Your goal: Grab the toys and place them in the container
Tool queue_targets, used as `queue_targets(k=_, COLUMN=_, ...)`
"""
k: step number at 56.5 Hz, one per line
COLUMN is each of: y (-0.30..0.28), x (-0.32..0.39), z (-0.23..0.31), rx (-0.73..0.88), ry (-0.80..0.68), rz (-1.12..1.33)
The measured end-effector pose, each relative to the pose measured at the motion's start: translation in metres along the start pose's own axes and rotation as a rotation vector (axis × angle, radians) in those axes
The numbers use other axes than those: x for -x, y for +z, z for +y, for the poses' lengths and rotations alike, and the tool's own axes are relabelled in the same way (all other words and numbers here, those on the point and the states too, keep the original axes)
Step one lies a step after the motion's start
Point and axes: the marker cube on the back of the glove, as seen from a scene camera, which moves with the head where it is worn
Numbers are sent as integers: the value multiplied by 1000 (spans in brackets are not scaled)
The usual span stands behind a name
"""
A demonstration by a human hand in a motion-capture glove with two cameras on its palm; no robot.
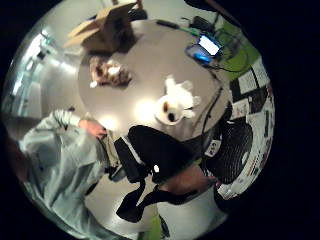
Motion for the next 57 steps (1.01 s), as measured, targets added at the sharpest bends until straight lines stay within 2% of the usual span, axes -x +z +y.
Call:
queue_targets(k=12, y=72, x=14, z=-21, rx=82, ry=-156, rz=-104)
queue_targets(k=26, y=152, x=23, z=-21, rx=167, ry=-164, rz=-248)
queue_targets(k=43, y=181, x=30, z=-30, rx=146, ry=-148, rz=-327)
queue_targets(k=57, y=205, x=36, z=-45, rx=47, ry=-75, rz=-562)
